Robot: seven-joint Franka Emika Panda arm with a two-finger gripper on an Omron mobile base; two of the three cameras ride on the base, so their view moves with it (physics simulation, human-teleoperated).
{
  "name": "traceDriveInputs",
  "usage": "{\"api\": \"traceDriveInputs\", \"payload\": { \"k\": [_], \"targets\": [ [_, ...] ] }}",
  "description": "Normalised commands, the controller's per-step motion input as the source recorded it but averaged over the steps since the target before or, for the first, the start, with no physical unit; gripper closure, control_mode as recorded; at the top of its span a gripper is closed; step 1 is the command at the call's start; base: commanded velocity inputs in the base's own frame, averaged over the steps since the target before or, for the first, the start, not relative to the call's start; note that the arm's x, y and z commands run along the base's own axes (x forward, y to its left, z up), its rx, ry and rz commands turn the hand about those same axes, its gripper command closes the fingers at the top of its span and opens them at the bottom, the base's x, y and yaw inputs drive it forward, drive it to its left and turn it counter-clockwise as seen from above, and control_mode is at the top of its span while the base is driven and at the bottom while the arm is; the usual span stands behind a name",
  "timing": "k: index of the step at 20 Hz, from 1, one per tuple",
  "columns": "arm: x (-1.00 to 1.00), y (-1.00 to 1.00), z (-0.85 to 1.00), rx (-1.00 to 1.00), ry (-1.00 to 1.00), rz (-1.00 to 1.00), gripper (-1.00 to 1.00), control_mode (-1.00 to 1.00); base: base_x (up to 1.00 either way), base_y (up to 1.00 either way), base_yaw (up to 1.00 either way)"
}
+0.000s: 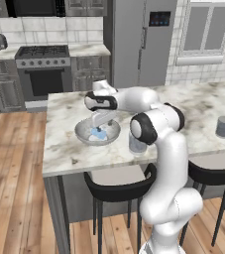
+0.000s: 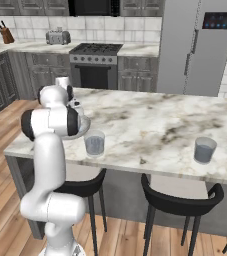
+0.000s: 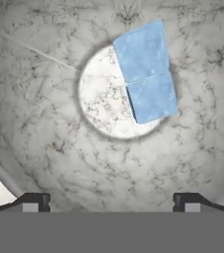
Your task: There are four ice cubes in the ice bowl. Place two ice cubes in each glass of water.
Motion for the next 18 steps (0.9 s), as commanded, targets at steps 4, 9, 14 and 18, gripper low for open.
{"api": "traceDriveInputs", "payload": {
  "k": [4,9,14,18],
  "targets": [
    [0.01,0.13,-0.35,0.00,0.01,0.00,-1.00,-1.00,0.00,0.00,0.00],
    [0.09,0.01,-0.50,-0.01,0.00,0.00,-1.00,-1.00,0.00,0.00,0.00],
    [0.24,0.00,-0.18,-0.03,0.00,0.02,-1.00,-1.00,0.00,0.00,0.00],
    [0.23,0.00,-0.14,0.00,0.00,0.02,-1.00,-1.00,0.00,0.00,0.00]
  ]
}}
